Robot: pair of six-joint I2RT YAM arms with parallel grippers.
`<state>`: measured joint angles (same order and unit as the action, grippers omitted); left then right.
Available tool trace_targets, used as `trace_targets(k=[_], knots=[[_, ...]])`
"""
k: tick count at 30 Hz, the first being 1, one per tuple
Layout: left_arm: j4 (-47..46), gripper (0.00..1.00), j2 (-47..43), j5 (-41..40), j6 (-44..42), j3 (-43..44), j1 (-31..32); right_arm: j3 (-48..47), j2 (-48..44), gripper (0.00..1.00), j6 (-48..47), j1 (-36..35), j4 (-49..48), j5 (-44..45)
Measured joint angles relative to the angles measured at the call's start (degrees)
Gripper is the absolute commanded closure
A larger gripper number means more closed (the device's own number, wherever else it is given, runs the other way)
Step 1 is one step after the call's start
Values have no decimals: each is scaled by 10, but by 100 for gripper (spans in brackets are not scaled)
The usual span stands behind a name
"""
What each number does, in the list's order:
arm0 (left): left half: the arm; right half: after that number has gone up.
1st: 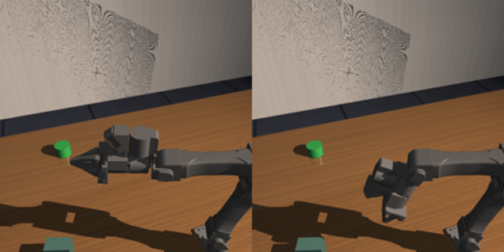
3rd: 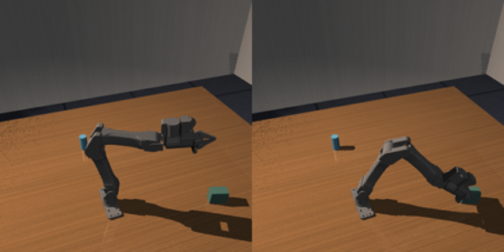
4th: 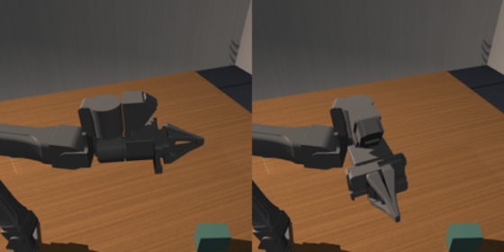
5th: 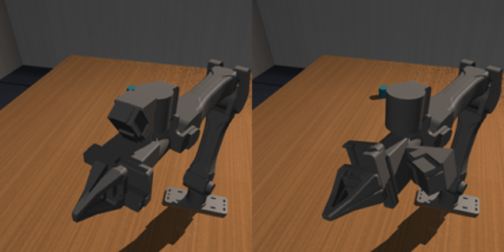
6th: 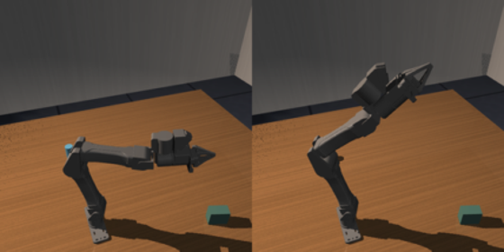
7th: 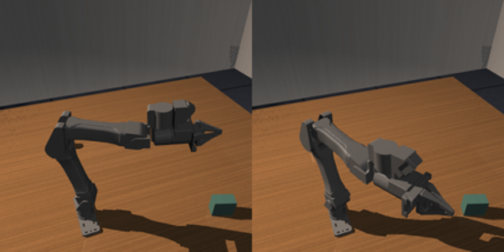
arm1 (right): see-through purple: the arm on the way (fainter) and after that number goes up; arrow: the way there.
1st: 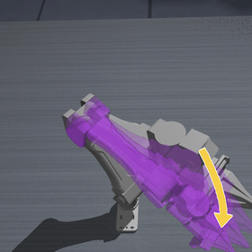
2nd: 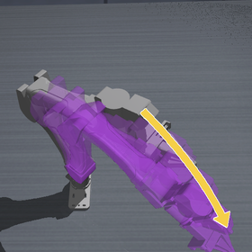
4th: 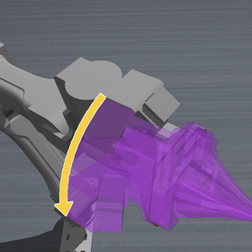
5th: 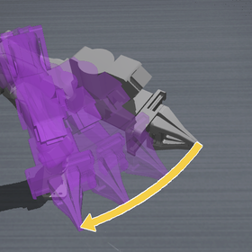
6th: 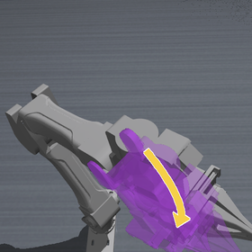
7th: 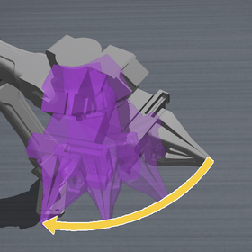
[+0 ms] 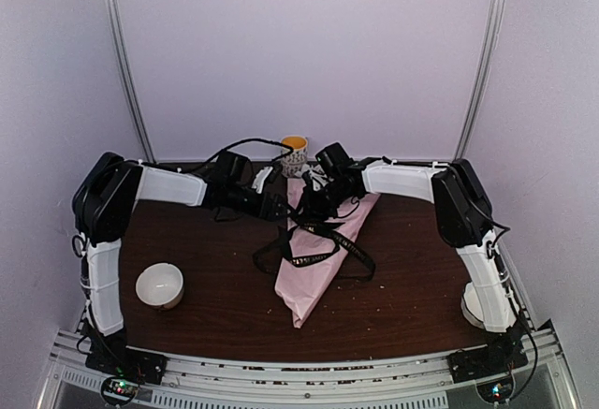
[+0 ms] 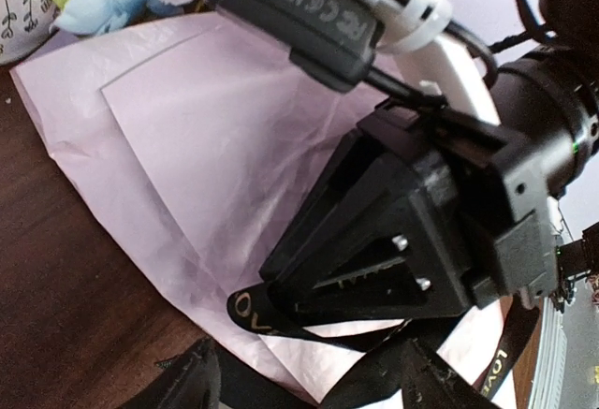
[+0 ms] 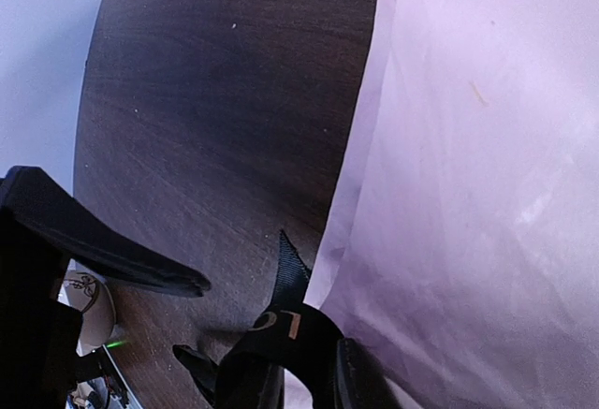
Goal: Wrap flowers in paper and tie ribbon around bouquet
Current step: Cross the ribbon over the folded bouquet.
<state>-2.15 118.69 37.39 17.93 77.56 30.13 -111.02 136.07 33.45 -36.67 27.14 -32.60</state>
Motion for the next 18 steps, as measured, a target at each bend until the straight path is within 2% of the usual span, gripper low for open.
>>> trace_targets(k=[6, 8, 18], knots=[[28, 29, 38, 6, -5, 31, 1, 0, 0, 82, 2, 0, -2, -2], [29, 33, 47, 10, -5, 39, 3, 0, 0, 83, 2, 0, -3, -3], [31, 91, 61, 33, -8, 57, 4, 0, 0, 85, 2, 0, -4, -7]])
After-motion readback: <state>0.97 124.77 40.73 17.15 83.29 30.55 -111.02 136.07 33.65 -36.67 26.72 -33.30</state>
